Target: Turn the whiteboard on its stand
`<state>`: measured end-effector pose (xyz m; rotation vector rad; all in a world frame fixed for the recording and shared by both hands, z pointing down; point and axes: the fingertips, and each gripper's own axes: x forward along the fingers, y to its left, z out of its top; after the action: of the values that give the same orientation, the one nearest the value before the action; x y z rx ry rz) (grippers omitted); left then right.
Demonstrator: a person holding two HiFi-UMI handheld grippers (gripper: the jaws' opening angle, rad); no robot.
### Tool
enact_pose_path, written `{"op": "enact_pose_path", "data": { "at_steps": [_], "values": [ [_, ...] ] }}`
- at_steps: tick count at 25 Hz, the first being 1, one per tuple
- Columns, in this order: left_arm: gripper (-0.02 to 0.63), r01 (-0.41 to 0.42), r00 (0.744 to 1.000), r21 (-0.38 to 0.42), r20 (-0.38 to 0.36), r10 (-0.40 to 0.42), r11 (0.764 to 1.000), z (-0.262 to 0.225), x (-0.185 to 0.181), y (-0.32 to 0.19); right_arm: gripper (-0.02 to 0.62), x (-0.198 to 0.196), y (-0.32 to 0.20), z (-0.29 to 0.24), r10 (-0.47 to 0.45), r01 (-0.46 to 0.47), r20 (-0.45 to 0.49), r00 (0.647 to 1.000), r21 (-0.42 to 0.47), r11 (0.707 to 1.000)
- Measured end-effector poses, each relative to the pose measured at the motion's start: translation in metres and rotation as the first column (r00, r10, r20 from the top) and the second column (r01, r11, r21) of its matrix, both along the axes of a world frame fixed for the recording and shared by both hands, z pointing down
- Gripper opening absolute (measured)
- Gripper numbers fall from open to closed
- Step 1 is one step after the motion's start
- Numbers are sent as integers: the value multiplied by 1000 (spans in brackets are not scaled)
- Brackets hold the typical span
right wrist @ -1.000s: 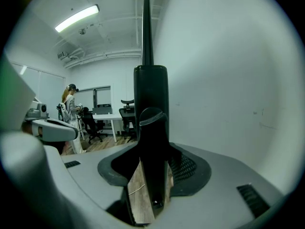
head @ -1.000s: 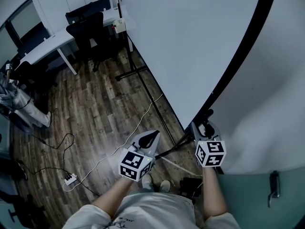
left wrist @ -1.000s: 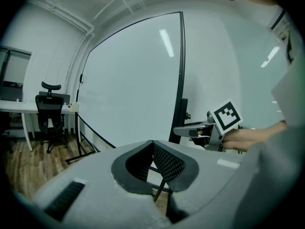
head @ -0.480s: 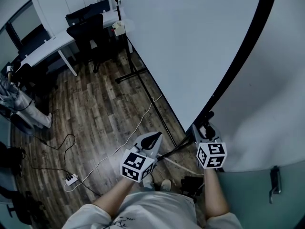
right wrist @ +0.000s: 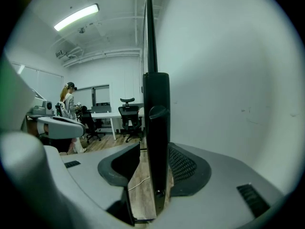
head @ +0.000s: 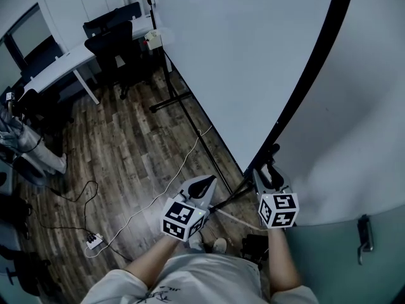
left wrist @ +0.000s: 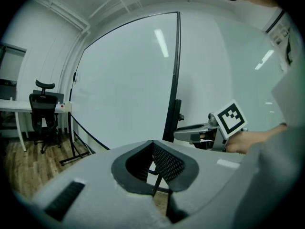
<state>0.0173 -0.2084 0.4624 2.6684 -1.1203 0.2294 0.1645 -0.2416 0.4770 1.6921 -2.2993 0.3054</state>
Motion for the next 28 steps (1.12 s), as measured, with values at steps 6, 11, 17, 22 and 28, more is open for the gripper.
{"op": "enact_pose_path", "data": {
  "at_steps": [6,11,17,22,28],
  "values": [
    [11,-4,1000,1,-4,4,1000,-1,1,10,95,-17,23,-5,-26,26,7,1000,2,1000],
    [11,6,1000,-1,-21,-6,1000,-3,0,19,11,-35,43,-19,-46,45,42,998,33,998],
    [11,23,1000,-15,-21,-23,1000,-2,-7,29,8,-69,65,-23,-137,136,57,989,23,990],
    [11,49,999,-18,-12,-50,999,-1,-19,30,6,-82,74,-12,-175,176,73,982,-6,984],
    [11,55,998,-22,-1,-55,998,2,-16,37,6,-91,80,-4,-208,211,84,974,-26,977]
  ]
}}
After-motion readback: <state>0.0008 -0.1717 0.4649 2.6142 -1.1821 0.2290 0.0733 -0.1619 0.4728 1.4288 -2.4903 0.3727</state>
